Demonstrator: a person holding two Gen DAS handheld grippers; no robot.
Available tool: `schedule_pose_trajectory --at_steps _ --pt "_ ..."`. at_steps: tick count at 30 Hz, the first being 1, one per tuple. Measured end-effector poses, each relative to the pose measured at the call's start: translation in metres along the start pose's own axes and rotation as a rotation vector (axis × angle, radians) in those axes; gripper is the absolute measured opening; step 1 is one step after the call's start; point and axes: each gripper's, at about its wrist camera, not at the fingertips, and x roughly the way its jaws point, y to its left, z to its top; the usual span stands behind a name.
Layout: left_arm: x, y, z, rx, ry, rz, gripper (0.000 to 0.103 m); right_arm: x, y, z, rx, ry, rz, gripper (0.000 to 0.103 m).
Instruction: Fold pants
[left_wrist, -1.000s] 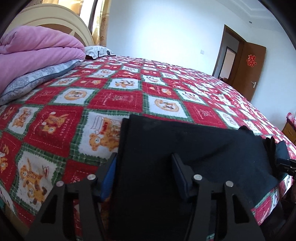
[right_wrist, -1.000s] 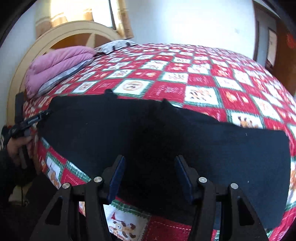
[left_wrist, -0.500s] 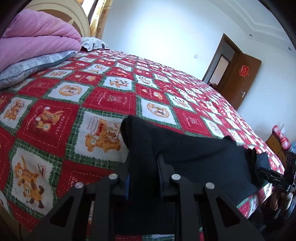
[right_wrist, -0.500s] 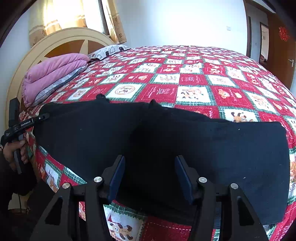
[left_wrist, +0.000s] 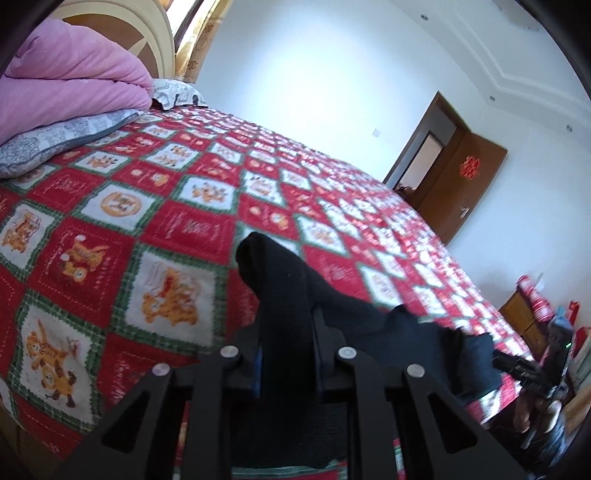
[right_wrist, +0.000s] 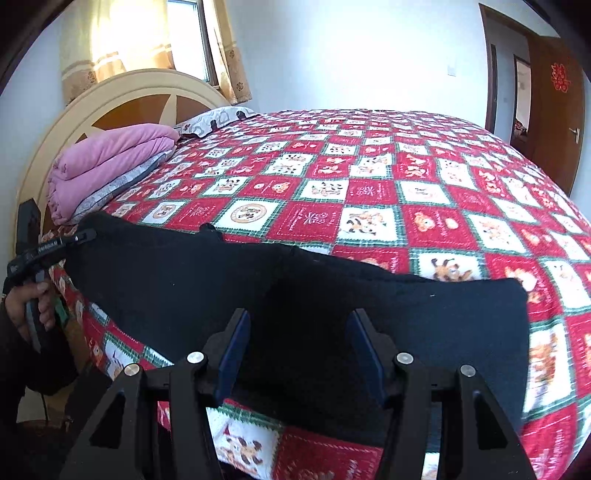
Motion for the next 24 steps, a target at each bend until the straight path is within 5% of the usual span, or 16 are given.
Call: schedule_pose_trajectory --at_steps 12,24 --pt "-0.009 -0.076 0.015 -0.028 0.037 -0.15 0.02 -0.035 -0.066 -0.016 0.068 0.031 -0.081 0.058" --pt "0.016 -0.192 0.024 0.146 0.096 -0.202 0.02 -0.04 -0.107 -0.025 0.15 0.016 -0.148 0.058"
